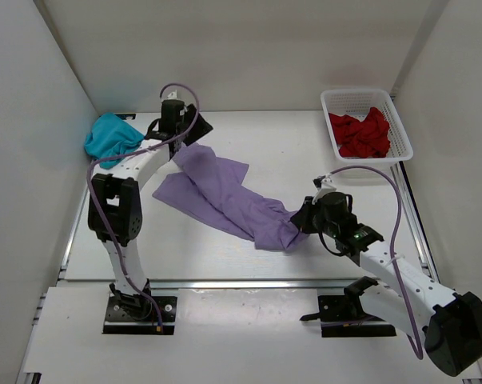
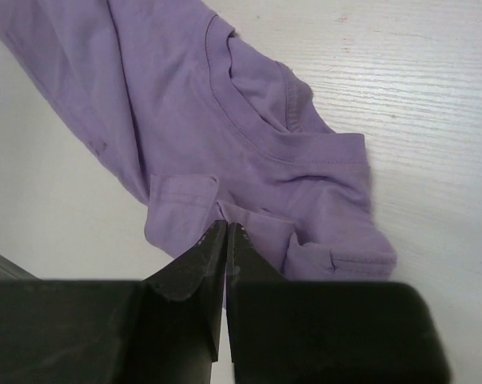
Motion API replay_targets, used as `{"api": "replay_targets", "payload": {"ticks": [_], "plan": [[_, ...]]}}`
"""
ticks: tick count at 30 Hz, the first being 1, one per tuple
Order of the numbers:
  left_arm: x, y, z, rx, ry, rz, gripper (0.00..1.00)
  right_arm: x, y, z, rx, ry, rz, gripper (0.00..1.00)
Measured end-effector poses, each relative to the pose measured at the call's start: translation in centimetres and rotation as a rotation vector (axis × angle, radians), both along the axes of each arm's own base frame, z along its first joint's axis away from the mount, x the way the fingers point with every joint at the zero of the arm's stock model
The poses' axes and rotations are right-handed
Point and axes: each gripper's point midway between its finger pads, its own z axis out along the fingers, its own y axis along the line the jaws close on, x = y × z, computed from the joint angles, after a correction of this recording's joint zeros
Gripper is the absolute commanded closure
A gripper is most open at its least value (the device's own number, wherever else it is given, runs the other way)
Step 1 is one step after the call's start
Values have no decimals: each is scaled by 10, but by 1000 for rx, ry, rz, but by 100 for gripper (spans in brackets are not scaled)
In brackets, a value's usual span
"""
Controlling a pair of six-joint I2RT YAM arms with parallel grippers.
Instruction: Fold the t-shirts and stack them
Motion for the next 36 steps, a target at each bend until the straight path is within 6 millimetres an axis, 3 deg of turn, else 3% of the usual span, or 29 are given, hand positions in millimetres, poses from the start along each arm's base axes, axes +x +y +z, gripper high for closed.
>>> {"api": "replay_targets", "payload": {"ticks": [3,4,6,8,12,14,16,21,26,29,31,36], "plan": [[4,-3,15,28,-35,-18,37,0,1,1,5,-1,3,99],[-2,5,11,40,-29,-11,46,0,0,2,10,-3,2,100],[-29,32,-11,53,10,26,51,1,-1,5,19,-9,-2,100],[-69,75,-47,66,100,104,60,2,-1,6,27,-16,-4,100],[-132,150,-104,66,245,289,63,2,-1,6,34,-18,1,99],[-150,165,-123,59,293,338,63,1,1,5,36,-17,6,100],[-159,168,-134,52,319,352,62,0,1,5,38,-16,9,100],[-155,171,-139,36,304,369,49,-1,1,8,44,-28,10,100],[-141,172,-142,23,287,381,47,-1,2,8,47,-30,13,100],[-130,171,-143,4,267,389,57,-1,1,9,47,-31,12,100],[-128,171,-145,-3,264,390,74,-1,1,9,49,-33,9,100],[-127,169,-148,-10,270,388,97,0,-1,13,54,-43,2,100]]}}
